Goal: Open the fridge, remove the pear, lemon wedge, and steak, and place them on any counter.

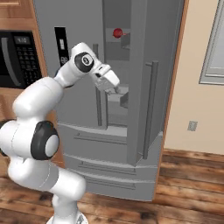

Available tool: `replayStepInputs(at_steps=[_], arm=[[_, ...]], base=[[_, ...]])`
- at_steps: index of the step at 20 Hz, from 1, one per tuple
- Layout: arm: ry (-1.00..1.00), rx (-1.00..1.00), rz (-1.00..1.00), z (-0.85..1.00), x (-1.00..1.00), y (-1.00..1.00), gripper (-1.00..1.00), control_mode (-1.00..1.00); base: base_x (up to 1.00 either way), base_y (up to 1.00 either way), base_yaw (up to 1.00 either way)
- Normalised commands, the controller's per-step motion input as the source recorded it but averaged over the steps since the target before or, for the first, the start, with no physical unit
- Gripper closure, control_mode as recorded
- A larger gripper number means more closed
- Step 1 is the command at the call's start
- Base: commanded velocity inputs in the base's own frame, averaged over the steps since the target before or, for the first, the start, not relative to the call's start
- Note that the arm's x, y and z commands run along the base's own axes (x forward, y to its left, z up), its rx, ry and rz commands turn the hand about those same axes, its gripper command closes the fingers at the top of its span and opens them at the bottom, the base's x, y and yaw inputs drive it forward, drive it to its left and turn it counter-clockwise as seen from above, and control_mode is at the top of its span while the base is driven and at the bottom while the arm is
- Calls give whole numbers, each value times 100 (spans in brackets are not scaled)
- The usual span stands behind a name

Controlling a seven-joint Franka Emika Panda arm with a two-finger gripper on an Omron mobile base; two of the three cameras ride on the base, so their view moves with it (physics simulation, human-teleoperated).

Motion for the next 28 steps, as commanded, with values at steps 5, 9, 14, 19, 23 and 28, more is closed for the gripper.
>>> replayStepInputs(at_steps=[5,9,14,19,23,28], arm=[[0,-11,-9,-13,23,-59,-100,-100],[-16,-14,-8,-4,25,-30,-100,-100],[-22,-8,-15,-15,3,-67,-100,-100],[-6,0,-19,-17,-24,-100,-100,-100],[-6,0,-17,-2,-31,-100,-100,-100],[-38,-4,-4,30,-34,-30,-100,-100]], base=[[0,0,0],[0,0,0],[0,0,0],[0,0,0],[0,0,0],[0,0,0]])
